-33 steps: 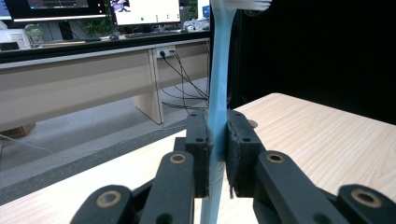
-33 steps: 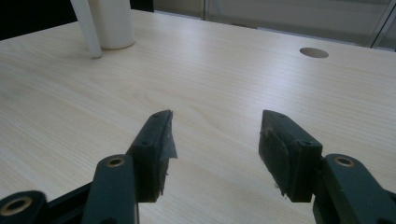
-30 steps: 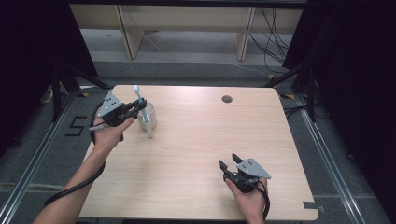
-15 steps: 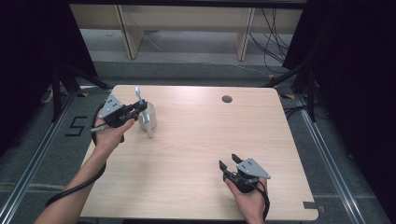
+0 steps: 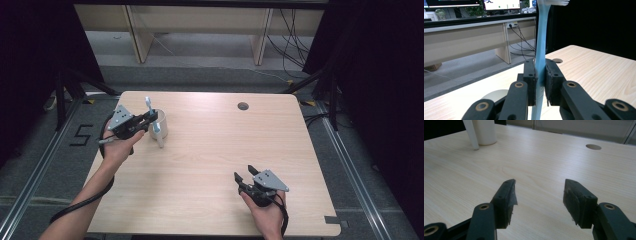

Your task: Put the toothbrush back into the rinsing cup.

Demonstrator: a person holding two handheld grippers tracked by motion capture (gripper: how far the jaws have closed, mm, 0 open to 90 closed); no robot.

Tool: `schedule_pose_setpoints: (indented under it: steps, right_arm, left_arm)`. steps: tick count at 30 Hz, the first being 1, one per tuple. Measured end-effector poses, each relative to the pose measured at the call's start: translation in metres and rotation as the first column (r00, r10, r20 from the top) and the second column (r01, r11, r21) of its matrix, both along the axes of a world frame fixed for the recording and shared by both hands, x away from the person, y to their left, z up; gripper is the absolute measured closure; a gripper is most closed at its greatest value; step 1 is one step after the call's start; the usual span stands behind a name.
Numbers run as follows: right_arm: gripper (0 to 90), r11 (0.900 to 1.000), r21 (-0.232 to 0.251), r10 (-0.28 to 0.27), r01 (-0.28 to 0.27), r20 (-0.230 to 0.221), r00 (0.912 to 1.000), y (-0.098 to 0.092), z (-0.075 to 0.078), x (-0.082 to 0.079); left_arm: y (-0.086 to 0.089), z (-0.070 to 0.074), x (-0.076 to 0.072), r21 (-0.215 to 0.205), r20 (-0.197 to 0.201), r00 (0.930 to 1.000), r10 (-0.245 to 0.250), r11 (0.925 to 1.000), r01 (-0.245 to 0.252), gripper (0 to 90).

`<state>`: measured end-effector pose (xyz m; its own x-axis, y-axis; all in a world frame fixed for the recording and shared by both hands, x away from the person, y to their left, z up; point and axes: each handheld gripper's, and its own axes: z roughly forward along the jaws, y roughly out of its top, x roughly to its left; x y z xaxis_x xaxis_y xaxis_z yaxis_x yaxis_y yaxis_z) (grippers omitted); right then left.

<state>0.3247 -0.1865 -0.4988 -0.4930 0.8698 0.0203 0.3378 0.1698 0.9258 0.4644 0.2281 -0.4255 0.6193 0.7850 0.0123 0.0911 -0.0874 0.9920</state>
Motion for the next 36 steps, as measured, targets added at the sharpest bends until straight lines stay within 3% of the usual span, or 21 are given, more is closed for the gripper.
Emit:
schedule_pose_setpoints:
  steps: [1,3,4,7,8,9,11,18,22,25,27,29,36]
  right_arm:
    - [43.7,1.000,0.012,0.009,-0.009,0.004,1.0000,0.000,-0.001,0.001]
    - [43.5,0.999,-0.032,0.003,-0.003,0.019,0.9998,-0.002,0.000,0.001]
    - [43.4,1.000,-0.007,-0.013,0.013,-0.005,0.9999,0.000,0.000,-0.001]
    - [43.2,1.000,-0.010,-0.010,0.010,-0.004,0.9999,0.001,0.000,-0.001]
    - [43.1,0.999,-0.037,0.003,-0.002,0.031,0.9995,-0.002,0.000,0.001]
    - [43.0,1.000,-0.023,0.006,-0.005,0.023,0.9997,-0.001,-0.001,0.001]
    - [42.9,0.999,-0.040,0.002,0.000,0.029,0.9996,-0.002,-0.001,0.002]
    - [42.7,0.999,-0.041,0.002,-0.001,0.028,0.9996,-0.002,-0.001,0.001]
    - [42.6,1.000,0.001,0.008,-0.008,0.003,1.0000,0.001,-0.003,0.001]
    - [42.6,1.000,-0.030,-0.005,0.005,0.019,0.9998,0.000,-0.002,0.001]
    - [42.6,1.000,-0.010,-0.010,0.010,-0.019,0.9998,0.002,-0.002,-0.001]
    - [42.6,1.000,-0.030,0.002,-0.002,0.008,1.0000,0.000,-0.002,0.001]
    - [42.5,1.000,-0.020,0.003,-0.003,-0.001,1.0000,0.001,-0.002,0.000]
  left_arm:
    - [0.000,-0.001,0.000,-0.003,0.001,1.0000,-0.002,1.0000,0.002,80.4]
    - [0.000,-0.003,0.000,-0.002,-0.001,1.0000,0.001,1.0000,-0.001,80.4]
    - [0.000,-0.004,0.000,0.001,0.000,1.0000,0.001,1.0000,-0.001,80.4]
    - [0.000,-0.006,0.001,0.003,0.002,1.0000,0.000,1.0000,0.000,80.4]
    - [0.000,-0.007,0.001,0.005,0.000,1.0000,-0.001,1.0000,0.001,80.4]
    - [-0.001,-0.008,0.001,0.007,0.000,1.0000,0.000,1.0000,0.000,80.4]
    - [-0.001,-0.009,0.001,0.009,-0.001,1.0000,0.000,1.0000,0.000,80.4]
    - [-0.002,-0.016,0.002,0.011,-0.003,1.0000,-0.002,0.9999,0.002,80.3]
    - [-0.002,-0.017,0.003,0.012,-0.007,1.0000,-0.003,0.9999,0.003,80.4]
    - [-0.002,-0.018,0.003,0.008,-0.003,1.0000,-0.004,1.0000,0.004,80.3]
    - [-0.001,-0.019,0.003,0.010,-0.007,1.0000,-0.002,1.0000,0.002,80.3]
    - [-0.001,-0.019,0.003,0.011,-0.006,1.0000,-0.001,0.9999,0.001,80.3]
    - [0.000,-0.024,0.004,0.011,-0.014,0.9999,0.002,0.9999,-0.002,80.2]
